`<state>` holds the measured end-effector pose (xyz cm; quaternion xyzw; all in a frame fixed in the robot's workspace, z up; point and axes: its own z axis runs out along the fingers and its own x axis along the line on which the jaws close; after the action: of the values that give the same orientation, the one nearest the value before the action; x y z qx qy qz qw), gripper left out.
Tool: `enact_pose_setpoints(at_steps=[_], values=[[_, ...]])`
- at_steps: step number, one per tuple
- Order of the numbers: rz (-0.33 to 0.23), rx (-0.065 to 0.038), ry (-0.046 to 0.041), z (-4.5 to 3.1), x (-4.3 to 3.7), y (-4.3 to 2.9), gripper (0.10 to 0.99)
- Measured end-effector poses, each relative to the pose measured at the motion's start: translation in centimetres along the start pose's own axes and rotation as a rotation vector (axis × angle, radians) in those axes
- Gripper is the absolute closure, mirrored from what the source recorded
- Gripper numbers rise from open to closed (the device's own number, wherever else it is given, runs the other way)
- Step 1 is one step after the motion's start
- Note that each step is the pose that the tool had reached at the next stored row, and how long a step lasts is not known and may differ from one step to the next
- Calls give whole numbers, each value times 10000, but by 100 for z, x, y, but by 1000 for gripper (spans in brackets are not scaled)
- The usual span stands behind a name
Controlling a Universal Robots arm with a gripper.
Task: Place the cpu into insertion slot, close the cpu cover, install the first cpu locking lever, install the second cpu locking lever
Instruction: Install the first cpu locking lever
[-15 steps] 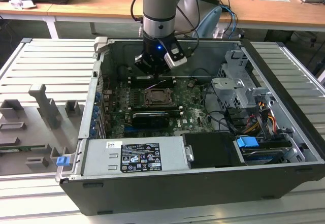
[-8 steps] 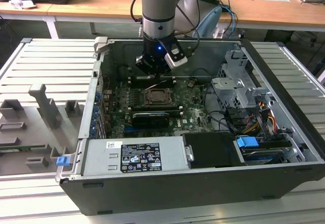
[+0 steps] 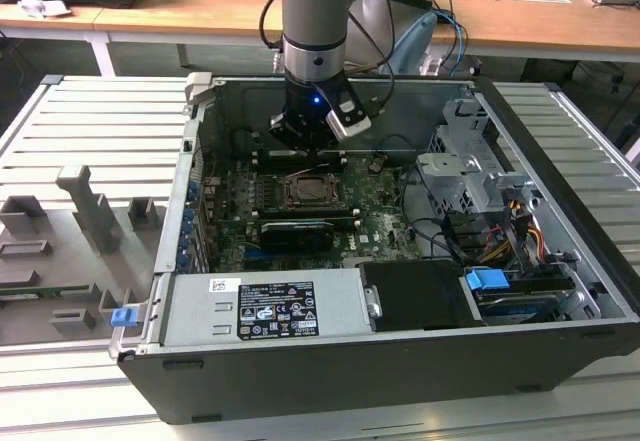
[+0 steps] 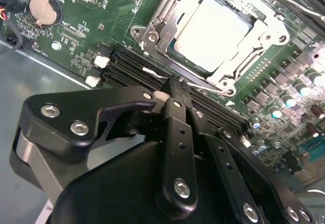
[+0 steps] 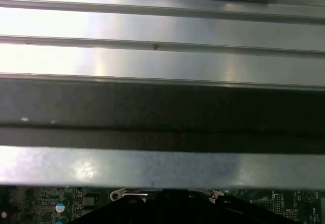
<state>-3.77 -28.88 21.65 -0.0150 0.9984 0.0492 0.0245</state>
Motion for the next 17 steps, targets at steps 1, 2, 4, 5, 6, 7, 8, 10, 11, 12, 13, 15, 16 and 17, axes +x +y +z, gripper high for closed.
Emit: enact_pose_setpoints(at_steps=[1,2,4,5,6,7,8,10,11,12,13,15,16,17], values=[[-1,0,1,15,-18,0,980],[-1,1,0,21,-35,0,980],[-1,0,1,33,-65,1,980],[0,0,1,38,-76,1,980],[0,-1,0,45,-89,2,980],[0,-2,-2,51,-97,1,980],[-1,0,0,58,-104,0,980],[0,1,0,70,-108,-1,980],[-2,4,0,76,-111,-2,980],[-1,7,0,81,-115,-2,980],[-2,13,1,90,-122,-3,980],[-2,14,2,113,-135,-6,980],[-2,15,1,119,-137,-7,980],[-1,18,3,129,-141,-8,980]])
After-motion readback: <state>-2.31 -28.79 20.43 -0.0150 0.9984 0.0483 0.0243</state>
